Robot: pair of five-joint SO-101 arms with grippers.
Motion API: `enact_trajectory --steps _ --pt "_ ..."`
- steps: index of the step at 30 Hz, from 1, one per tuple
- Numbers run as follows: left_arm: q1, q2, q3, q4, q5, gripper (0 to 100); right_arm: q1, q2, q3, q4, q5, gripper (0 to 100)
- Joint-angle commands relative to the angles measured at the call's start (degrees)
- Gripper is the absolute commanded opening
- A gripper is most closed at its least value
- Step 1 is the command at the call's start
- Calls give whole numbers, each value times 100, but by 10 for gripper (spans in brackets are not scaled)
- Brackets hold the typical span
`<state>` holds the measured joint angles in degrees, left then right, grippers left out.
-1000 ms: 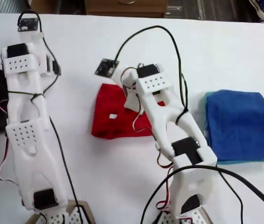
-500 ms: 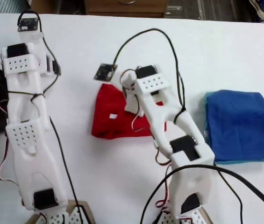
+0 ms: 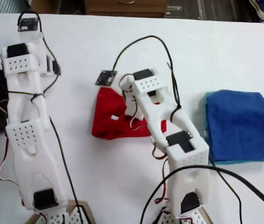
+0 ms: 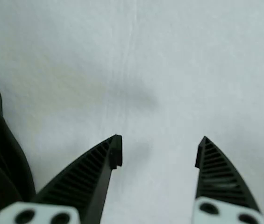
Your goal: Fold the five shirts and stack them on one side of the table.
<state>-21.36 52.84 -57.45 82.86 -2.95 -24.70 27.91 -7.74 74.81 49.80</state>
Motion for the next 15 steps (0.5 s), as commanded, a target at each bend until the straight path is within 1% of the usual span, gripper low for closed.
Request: enact_trajectory --steps 1,4,8,11,15 --pt "-35 -9 -277 -158 53 275 -4 -620 -167 -13 9 144" --pt "-35 26 -277 -167 53 275 -4 -716 -167 -4 9 125" --pt "-35 26 -277 -167 53 275 -22 -664 -158 75 0 16" --pt "-35 18 -277 -167 53 275 -13 -664 -132 66 0 35" --pt "-35 9 -277 -167 53 275 -4 -681 -132 66 0 34"
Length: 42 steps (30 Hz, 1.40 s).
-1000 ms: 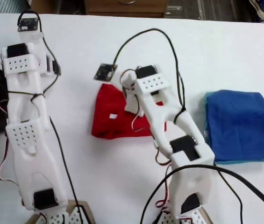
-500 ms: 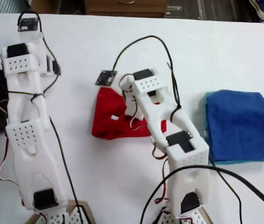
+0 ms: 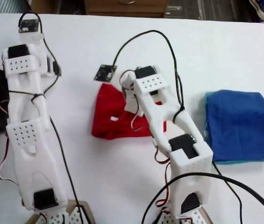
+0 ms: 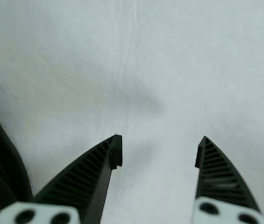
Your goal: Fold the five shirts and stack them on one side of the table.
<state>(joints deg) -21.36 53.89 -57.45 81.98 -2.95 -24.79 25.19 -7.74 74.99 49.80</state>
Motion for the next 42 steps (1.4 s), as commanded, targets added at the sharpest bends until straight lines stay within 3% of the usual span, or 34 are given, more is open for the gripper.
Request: enact_trajectory --steps 1,18,23,29,36,42 --pt "-35 -97 -277 -79 53 275 13 -444 -132 48 0 33" --pt "-35 -105 -277 -79 53 275 75 -1569 141 1930 44 23" --pt "-35 -114 -277 -79 53 275 233 -1613 862 1719 44 43" --pt "-35 -114 -277 -79 53 275 646 -1692 1046 1807 264 217" --pt "-35 -114 -277 -79 53 275 708 -2782 1037 1736 360 181" --pt "-9 -114 -277 -79 53 275 523 -2853 1582 259 -281 182"
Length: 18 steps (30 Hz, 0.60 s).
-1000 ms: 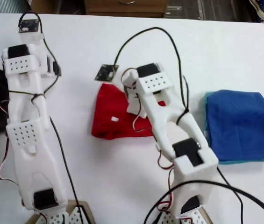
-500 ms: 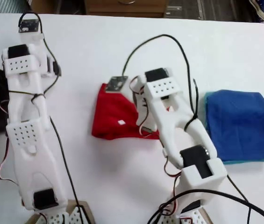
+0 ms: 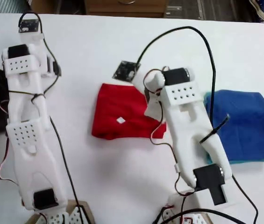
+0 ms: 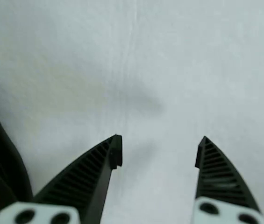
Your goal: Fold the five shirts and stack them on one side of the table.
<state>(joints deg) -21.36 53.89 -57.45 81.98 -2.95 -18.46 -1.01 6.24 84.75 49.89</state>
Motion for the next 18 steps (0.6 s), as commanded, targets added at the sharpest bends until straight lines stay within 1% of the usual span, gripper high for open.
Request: enact_trajectory --steps 1,6,9,12,18 --pt "-9 -114 -277 -70 53 275 -145 -127 281 -954 -369 182" --pt "-9 -114 -277 -70 53 275 -163 549 299 -1815 -545 181" --pt "-9 -114 -277 -70 53 275 -136 971 220 -2053 -510 181" --pt "-9 -114 -277 -70 53 275 -127 1253 158 -1974 -492 181" --pt "-9 -114 -277 -70 53 275 -251 1262 123 -1270 -404 180"
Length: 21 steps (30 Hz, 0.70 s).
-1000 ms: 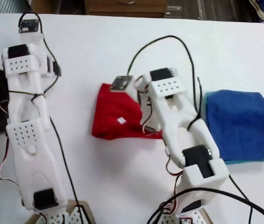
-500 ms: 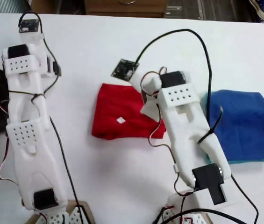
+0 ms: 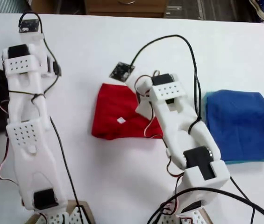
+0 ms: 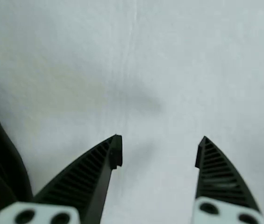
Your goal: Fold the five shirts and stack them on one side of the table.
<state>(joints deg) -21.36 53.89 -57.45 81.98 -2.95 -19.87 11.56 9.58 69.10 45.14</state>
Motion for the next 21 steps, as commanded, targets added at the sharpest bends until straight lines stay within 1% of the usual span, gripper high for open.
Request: enact_trajectory --steps 1,4,7,16,19,21 --pt "-9 -114 -277 -70 53 275 -127 4 -202 479 211 180" --pt "-9 -114 -277 -70 53 275 -180 -4 -202 998 448 180" --pt "-9 -114 -277 -79 53 275 -189 -40 -202 1297 466 180" --pt "-9 -105 -277 -79 53 275 -207 -954 -149 1508 466 180" --pt "-9 -105 -277 -79 53 275 -365 -954 -141 1675 448 180" --pt "-9 -105 -277 -79 53 275 -523 -963 -26 1525 440 180"
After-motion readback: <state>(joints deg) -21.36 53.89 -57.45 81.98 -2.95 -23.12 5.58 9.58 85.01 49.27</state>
